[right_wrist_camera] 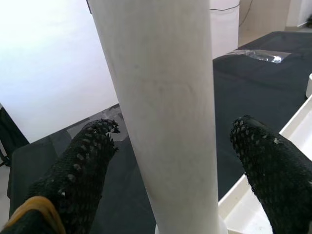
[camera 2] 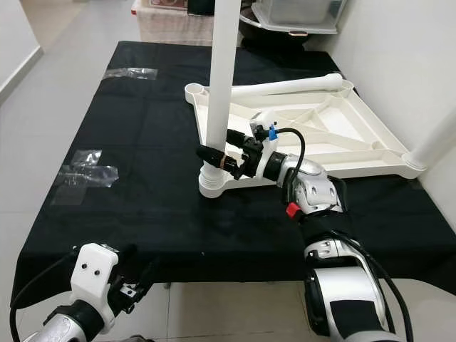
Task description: Building children table
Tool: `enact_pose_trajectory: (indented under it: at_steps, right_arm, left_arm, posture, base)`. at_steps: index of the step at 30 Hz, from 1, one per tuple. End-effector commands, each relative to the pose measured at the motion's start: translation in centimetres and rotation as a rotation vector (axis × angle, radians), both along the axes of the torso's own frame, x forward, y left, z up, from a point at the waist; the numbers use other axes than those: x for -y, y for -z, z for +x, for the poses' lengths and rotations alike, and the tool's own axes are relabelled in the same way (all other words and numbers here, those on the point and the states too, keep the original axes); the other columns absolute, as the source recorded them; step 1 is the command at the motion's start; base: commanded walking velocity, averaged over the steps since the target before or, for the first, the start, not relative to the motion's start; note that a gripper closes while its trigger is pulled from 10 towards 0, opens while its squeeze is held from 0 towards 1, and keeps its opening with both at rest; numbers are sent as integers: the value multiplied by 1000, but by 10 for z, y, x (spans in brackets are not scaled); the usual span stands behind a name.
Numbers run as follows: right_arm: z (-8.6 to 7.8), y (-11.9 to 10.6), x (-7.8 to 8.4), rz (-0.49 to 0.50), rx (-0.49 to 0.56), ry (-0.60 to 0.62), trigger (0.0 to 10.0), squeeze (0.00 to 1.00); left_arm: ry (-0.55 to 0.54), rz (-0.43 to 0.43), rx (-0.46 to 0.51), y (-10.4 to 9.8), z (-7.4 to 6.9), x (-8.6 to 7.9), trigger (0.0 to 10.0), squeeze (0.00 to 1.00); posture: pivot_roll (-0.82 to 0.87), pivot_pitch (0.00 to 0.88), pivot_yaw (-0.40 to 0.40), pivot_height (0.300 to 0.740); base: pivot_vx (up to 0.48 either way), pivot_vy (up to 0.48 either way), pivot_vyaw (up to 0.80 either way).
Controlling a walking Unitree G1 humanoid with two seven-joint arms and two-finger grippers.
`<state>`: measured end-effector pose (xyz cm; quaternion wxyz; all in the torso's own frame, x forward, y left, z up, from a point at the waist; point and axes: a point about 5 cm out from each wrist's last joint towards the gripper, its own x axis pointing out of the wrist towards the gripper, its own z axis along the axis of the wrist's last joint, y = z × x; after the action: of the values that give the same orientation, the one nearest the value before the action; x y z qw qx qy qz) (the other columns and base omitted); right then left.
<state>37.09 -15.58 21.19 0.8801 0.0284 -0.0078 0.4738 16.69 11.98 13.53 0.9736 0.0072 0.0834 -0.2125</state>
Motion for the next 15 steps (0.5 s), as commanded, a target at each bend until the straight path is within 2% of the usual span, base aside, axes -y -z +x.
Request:
enact_pose_trajectory:
  at_steps: [1, 7, 15]
  right_arm:
    - [1, -3, -4, -11, 18, -10, 10000, 0]
    - [4, -4, -15, -1, 32, -1, 10000, 0]
    - [8, -7, -20, 12, 46, 19, 10000, 0]
  left_arm:
    - [7, 10, -11, 0, -3, 1, 10000, 0]
    - [6, 9, -13, 0, -3, 1, 10000, 0]
    - [6, 8, -12, 0, -3, 2, 10000, 0]
  posture:
    - [166, 149, -103, 740]
    - [165, 151, -105, 740]
    - [164, 151, -107, 740]
  base:
    - [0, 0, 0]
    - [0, 0, 0]
    - [0, 0, 0]
